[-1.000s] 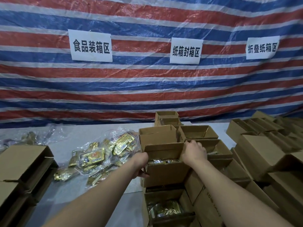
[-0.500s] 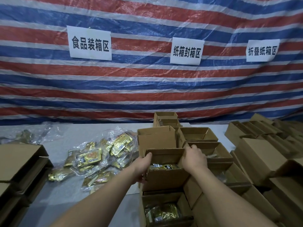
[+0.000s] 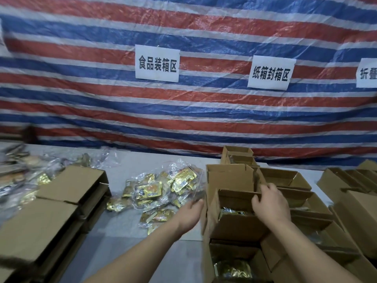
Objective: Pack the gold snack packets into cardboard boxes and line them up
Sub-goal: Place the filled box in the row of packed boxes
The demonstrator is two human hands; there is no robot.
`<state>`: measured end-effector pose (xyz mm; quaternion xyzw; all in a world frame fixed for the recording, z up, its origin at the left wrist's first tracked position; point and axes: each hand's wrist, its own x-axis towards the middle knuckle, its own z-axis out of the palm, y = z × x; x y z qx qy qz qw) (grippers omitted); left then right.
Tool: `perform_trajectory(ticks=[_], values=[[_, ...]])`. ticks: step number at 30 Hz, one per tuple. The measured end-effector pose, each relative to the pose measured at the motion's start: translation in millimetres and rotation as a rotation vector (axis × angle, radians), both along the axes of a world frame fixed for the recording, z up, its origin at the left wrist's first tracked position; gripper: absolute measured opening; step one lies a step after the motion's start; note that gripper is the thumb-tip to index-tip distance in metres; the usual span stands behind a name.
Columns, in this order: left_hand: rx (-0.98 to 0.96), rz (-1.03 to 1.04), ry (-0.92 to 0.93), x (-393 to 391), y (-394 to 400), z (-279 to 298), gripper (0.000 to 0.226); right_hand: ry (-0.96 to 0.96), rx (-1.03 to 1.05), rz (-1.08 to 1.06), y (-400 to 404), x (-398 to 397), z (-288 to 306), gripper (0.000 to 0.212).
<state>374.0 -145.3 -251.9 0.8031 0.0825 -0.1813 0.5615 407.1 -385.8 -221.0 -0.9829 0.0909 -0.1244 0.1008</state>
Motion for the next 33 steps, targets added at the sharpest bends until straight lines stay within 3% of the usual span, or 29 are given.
perform_trajectory(ticks=[7, 11, 19, 24, 28, 31, 33], values=[[0.171, 0.159, -0.225, -77.4, 82.5, 23.3, 0.022, -0.111, 0.375, 0.204, 73.2, -43.7, 16.2, 0.031], [0.210, 0.285, -0.272, -134.5, 126.5, 35.8, 0.030, -0.103, 0.527, 0.372, 117.2, -76.7, 25.6, 0.015], [0.458, 0.505, -0.196, -256.5, 200.7, 8.2, 0.023, 0.044, 0.714, 0.663, 188.5, -130.8, 20.5, 0.010], [0.666, 0.578, -0.129, -332.6, 235.9, -17.5, 0.020, 0.139, 0.756, 0.718, 216.1, -176.0, -4.3, 0.018], [0.871, 0.522, -0.064, -382.7, 261.0, -48.2, 0.017, 0.229, 0.728, 0.741, 235.5, -207.0, -24.0, 0.021], [0.909, 0.550, -0.109, -385.8, 288.7, -70.3, 0.017, 0.302, 0.707, 0.708, 253.8, -224.5, -35.5, 0.018], [0.944, 0.552, -0.115, -373.3, 311.3, -82.1, 0.030, 0.343, 0.681, 0.688, 270.2, -234.2, -42.9, 0.018]])
